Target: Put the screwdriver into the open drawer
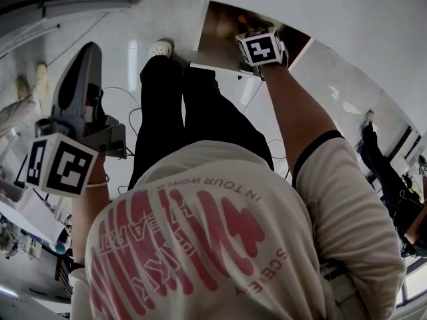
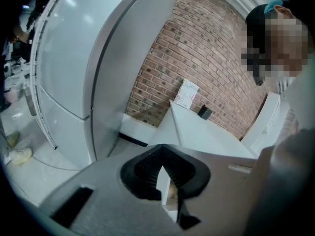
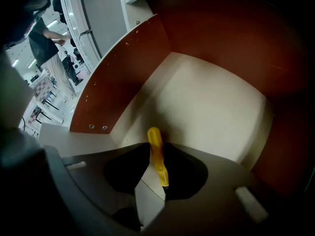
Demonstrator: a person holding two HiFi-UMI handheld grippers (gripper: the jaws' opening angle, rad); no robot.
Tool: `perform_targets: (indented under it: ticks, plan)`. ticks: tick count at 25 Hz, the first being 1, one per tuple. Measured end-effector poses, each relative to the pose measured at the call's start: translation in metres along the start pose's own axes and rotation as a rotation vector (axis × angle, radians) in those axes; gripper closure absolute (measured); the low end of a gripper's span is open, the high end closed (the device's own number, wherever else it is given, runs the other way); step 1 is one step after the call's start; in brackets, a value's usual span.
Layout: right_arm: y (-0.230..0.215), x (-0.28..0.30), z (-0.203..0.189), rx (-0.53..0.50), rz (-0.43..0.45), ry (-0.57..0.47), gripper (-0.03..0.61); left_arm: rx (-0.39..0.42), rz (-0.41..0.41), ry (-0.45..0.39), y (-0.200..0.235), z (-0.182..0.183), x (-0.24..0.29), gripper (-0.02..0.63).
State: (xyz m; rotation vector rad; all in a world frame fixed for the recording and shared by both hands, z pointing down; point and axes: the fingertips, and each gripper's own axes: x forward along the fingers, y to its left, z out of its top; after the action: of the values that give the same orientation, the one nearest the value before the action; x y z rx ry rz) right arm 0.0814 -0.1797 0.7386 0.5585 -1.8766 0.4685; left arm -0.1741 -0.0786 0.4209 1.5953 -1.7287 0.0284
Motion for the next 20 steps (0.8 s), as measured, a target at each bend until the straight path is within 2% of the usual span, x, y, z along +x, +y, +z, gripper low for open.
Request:
perform_targets:
  ticks: [20]
  plan:
    - [-0.0050,-0.0035,-0.0014,0.046,-0.005,0.006,0.476,-0.003,-0.010,0.010,-0.0050,0.0016,0.0051,0.607]
